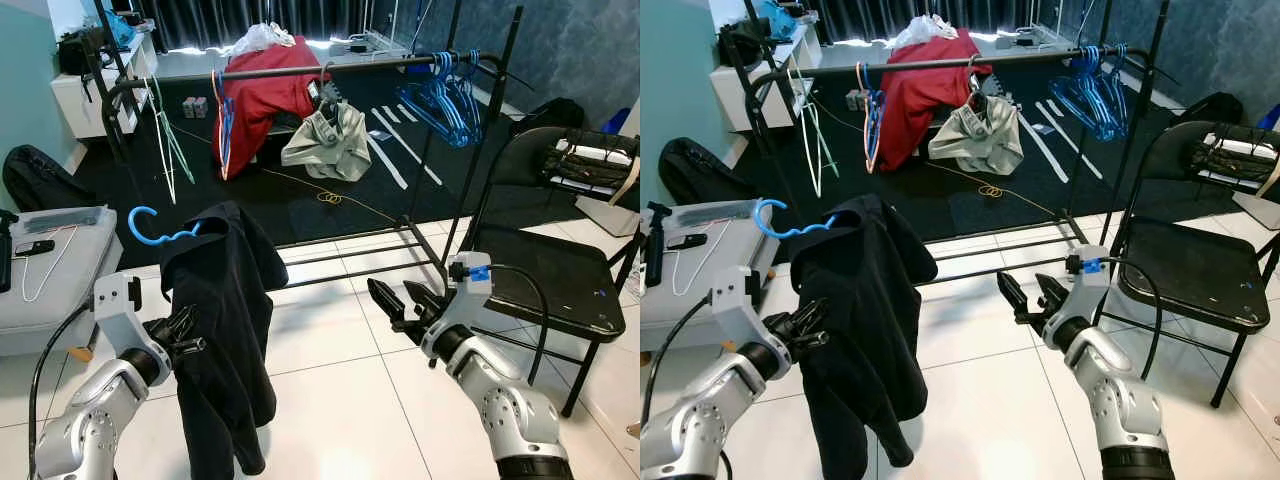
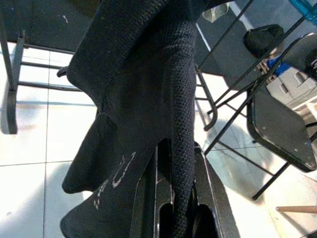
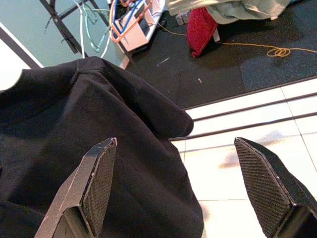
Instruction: Hang hanger
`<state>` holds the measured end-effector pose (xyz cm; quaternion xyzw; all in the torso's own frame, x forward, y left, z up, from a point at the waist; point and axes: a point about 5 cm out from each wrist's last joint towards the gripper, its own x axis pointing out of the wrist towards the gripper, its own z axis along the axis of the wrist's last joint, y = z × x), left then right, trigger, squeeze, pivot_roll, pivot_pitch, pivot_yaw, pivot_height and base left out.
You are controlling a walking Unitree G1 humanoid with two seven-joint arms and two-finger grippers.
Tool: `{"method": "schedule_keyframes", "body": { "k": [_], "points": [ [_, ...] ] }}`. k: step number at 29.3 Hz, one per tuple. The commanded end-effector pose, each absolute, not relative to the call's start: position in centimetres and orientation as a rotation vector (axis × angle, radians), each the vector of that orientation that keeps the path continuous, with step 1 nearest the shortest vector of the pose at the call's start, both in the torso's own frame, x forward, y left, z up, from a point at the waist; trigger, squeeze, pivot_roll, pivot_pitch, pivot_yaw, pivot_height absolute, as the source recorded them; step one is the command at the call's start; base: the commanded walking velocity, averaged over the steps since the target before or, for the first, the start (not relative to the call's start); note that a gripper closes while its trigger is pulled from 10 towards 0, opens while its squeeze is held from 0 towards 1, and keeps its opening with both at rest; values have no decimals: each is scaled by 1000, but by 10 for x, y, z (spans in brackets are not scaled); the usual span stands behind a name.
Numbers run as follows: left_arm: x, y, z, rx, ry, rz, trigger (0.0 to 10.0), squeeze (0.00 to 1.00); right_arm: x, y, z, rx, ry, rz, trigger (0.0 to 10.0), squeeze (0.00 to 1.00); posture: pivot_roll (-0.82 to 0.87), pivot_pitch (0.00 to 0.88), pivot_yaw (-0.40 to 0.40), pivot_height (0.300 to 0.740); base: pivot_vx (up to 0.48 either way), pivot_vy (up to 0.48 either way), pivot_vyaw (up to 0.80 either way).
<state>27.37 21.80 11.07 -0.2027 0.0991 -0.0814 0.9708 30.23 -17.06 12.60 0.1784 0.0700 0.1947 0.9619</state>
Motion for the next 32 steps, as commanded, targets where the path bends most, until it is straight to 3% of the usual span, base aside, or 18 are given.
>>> {"method": "schedule_keyframes", "body": {
  "k": [1,12,16,21,22,24,25,27,32],
  "points": [
    [276,219,118,-355,164,-184,10000,0,306,-167,129,374,135,418,10000,0,75,0,22,740,0,0,0],
    [278,213,130,-280,109,-232,10000,0,313,-171,135,344,128,412,10000,0,55,0,22,740,0,0,0],
    [280,208,142,-202,58,-303,10000,0,320,-187,153,260,71,390,10000,0,39,0,33,740,0,0,0],
    [280,210,174,43,-60,-360,10000,0,319,-205,182,155,-14,363,10000,0,-12,0,59,740,0,0,0],
    [279,210,181,190,-100,-413,10000,0,317,-200,185,86,-25,408,10000,0,-41,0,65,740,0,0,0],
    [279,210,181,190,-100,-413,10000,0,317,-200,185,86,-25,408,10000,0,-41,0,65,740,0,0,0],
    [278,209,186,296,-124,-455,10000,0,316,-196,187,36,-32,442,10000,0,-41,0,65,740,0,0,0],
    [277,216,198,339,-140,-498,10000,0,314,-193,191,-4,-55,478,10000,0,-51,0,77,740,0,0,0],
    [273,229,217,373,-161,-567,10000,0,312,-192,197,-35,-89,514,10000,0,-55,0,85,740,0,0,0]
  ]
}}
